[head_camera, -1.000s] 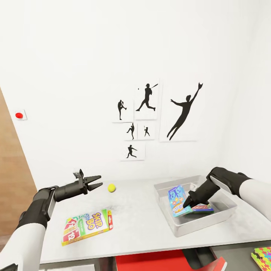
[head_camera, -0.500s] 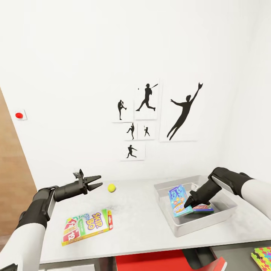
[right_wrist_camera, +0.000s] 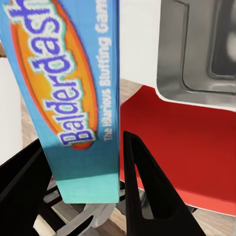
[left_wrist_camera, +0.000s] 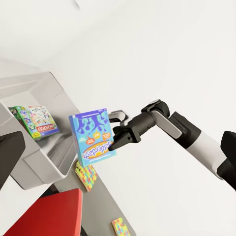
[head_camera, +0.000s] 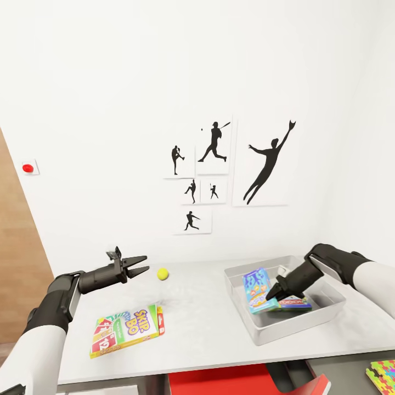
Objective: Put all the toys in the child's room - the three board games (two on the bed and one on the table), the two jigsaw puzzles on the table, and the tennis ball on the table - inside the toy box on the table in the child's room.
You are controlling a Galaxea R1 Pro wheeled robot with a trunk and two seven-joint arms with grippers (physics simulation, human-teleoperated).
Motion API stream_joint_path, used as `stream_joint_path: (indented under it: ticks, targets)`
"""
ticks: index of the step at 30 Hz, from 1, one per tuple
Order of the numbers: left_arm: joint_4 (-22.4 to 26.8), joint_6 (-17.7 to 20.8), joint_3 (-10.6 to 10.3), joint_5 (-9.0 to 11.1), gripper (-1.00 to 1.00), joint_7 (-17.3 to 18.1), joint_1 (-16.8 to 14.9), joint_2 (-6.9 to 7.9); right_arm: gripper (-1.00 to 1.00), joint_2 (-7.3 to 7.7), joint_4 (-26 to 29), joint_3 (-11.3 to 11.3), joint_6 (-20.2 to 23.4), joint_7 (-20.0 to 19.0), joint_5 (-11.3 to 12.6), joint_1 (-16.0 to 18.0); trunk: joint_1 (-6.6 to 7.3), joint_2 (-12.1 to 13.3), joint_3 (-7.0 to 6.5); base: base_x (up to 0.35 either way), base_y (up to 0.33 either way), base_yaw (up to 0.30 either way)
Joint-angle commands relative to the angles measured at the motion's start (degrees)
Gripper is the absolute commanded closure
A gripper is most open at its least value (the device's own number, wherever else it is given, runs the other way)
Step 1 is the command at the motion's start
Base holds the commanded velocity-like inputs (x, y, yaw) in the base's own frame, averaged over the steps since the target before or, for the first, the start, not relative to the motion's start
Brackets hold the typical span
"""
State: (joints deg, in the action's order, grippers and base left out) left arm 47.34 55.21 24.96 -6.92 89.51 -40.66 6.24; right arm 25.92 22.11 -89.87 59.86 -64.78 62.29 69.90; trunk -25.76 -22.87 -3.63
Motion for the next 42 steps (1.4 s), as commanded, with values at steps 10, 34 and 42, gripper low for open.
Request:
stream_joint_path:
  ticks: [10,34,42]
  targets:
    - [0.0,0.6,0.2,-0.6,-1.00,0.5,0.0,-0.01,1.00,0.24,-0.7,-0.2,0.1,-0.5,0.2,0.1,-0.03,-0.1,0.66,0.000,0.000,0.000]
    - [-0.2,4.8,0.2,1.9,-1.00,0.5,-10.1,-0.22,1.00,0.08,-6.6,0.0,0.1,-6.0,0.3,1.3,-0.03,-0.1,2.91,0.000,0.000,0.000]
    - [-1.3,4.8,0.1,2.1,-1.00,0.5,-15.6,-0.83,1.00,-0.45,-6.7,0.0,0.1,-8.2,0.2,3.3,-0.03,-0.1,3.66,0.000,0.000,0.000]
